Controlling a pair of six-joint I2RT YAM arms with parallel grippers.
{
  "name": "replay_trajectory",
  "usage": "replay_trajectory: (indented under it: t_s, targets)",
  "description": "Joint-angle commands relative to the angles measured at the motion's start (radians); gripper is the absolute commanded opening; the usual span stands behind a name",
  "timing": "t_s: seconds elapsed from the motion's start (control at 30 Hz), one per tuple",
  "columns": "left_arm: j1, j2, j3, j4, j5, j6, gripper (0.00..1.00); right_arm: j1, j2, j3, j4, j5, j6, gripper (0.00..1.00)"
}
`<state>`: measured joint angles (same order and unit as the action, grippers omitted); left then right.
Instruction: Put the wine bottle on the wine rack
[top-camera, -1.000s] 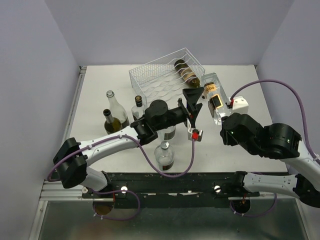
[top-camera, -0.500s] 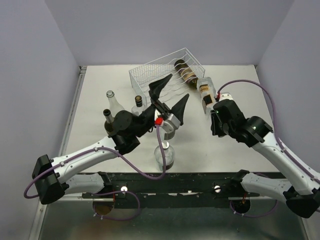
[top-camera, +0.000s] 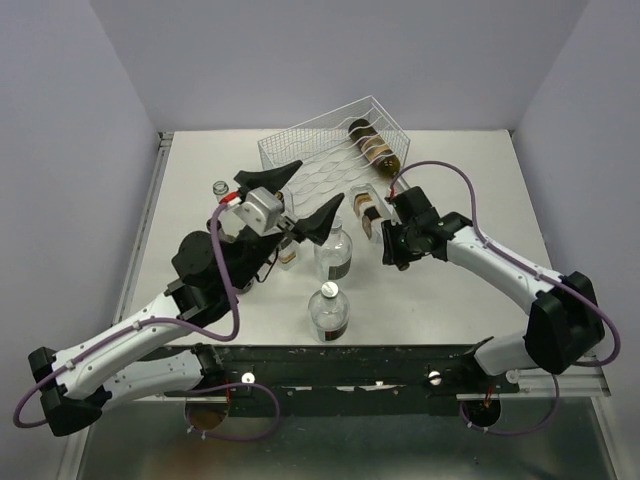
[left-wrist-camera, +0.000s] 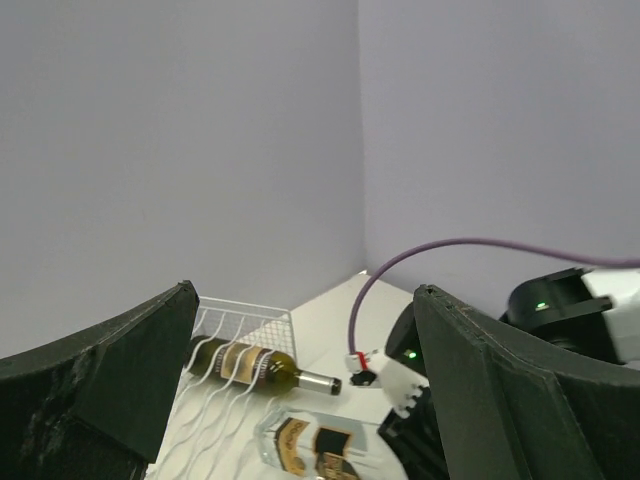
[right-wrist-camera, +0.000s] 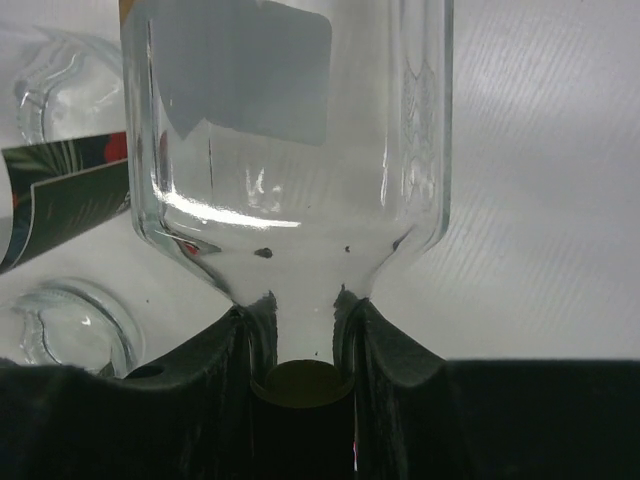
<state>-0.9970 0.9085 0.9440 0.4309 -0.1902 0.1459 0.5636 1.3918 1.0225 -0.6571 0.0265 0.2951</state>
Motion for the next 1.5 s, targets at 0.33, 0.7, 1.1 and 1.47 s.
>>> replay_trajectory:
  t_s: [0.33,0.7,1.1,1.47]
  targets:
    - [-0.002,-0.074,-0.010,-0.089,0.009,-0.115,0.99,-0.047,0.136,0.034,0.409,0.006,-0.068,0.00]
    - [-0.002,-0.014,0.015,-0.095,0.006,-0.085,0.99,-0.065,0.289,0.090,0.604,0.079,-0.111,0.01]
    - [-0.002,0.029,0.053,-0.138,0.012,-0.080,0.99,-0.106,0.472,0.306,0.682,-0.020,-0.154,0.01]
    - [-0.002,0.041,0.079,-0.185,0.064,-0.078,0.99,-0.146,0.654,0.554,0.605,-0.131,-0.134,0.00]
